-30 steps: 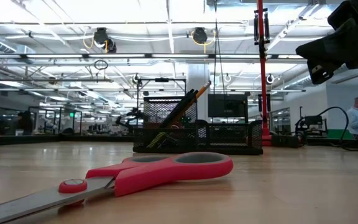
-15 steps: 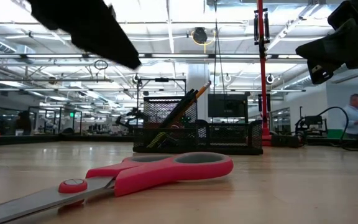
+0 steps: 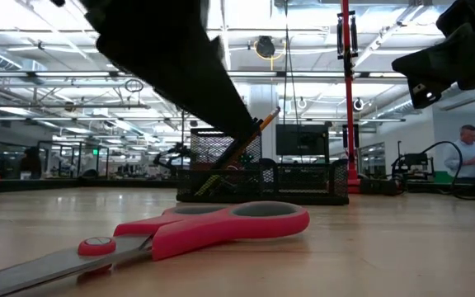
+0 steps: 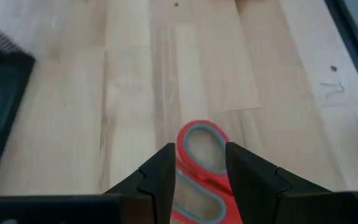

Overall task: Pick and place office supplies into organizer
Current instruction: Put the scissors into the desk organizer

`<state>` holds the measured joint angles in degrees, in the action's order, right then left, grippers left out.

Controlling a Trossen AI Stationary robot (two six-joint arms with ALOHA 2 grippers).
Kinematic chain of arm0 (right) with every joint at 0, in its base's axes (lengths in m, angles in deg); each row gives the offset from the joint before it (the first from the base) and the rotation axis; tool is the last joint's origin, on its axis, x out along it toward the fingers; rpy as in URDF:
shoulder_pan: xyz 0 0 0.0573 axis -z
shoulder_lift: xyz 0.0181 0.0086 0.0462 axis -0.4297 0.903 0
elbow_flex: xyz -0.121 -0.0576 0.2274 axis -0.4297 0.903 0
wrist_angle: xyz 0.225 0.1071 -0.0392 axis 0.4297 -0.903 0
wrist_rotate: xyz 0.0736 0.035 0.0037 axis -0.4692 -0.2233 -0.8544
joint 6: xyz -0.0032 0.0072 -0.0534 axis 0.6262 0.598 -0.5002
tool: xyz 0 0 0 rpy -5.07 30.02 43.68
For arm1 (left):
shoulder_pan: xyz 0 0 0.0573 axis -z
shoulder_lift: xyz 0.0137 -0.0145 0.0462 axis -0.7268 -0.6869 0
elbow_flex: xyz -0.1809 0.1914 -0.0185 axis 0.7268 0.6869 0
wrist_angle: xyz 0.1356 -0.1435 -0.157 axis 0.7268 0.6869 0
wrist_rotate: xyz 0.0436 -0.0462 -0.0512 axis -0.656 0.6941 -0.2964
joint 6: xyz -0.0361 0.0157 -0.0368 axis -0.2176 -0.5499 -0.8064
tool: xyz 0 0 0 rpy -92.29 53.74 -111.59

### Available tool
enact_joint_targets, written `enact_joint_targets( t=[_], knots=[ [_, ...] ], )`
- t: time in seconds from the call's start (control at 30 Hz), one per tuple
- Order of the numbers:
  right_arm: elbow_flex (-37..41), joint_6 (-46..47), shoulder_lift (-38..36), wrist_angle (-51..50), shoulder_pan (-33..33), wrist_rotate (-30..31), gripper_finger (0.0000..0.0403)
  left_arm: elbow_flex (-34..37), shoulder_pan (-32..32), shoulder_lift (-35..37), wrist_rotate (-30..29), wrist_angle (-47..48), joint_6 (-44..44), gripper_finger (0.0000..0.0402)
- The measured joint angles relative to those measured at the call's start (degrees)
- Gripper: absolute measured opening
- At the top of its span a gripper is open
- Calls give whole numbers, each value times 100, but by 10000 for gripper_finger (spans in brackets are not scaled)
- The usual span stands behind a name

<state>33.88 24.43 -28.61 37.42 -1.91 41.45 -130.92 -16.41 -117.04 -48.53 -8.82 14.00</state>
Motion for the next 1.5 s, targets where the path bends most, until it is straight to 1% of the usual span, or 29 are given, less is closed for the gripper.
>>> enact_joint_targets(
  t=[0.13,0.2,0.23,0.37,0.5,0.63,0.7,0.9,1.03,1.23,1.5],
  knots=[
    [0,-23,2,0,0,1,4,-648,-164,-214,32,653,459,145],
    [-1,-22,0,9,0,0,4,-863,-302,-336,47,1058,604,145],
    [-1,-22,1,9,0,0,4,-926,-382,-394,166,1194,688,145],
    [-2,-21,0,8,0,-2,4,-1056,-665,-393,949,1152,947,145],
    [-2,-21,0,5,0,-7,4,-1027,-793,-413,1254,1245,1190,145],
    [-1,-22,0,-6,0,-22,4,-1031,-823,-399,1573,1045,1272,145],
    [-1,-22,0,-11,0,-21,4,-1031,-823,-406,1613,1010,1272,145],
    [0,-22,3,6,0,-15,4,-1031,-790,-774,1858,757,1360,145],
    [-2,-21,14,17,0,-18,4,-1028,-771,-879,1848,816,1370,145],
    [-1,-5,26,16,0,-14,4,-1030,-777,-883,1767,1143,1383,145],
    [0,11,41,22,0,-13,4,-1059,-825,-1325,1759,1084,1355,145]
  ],
)
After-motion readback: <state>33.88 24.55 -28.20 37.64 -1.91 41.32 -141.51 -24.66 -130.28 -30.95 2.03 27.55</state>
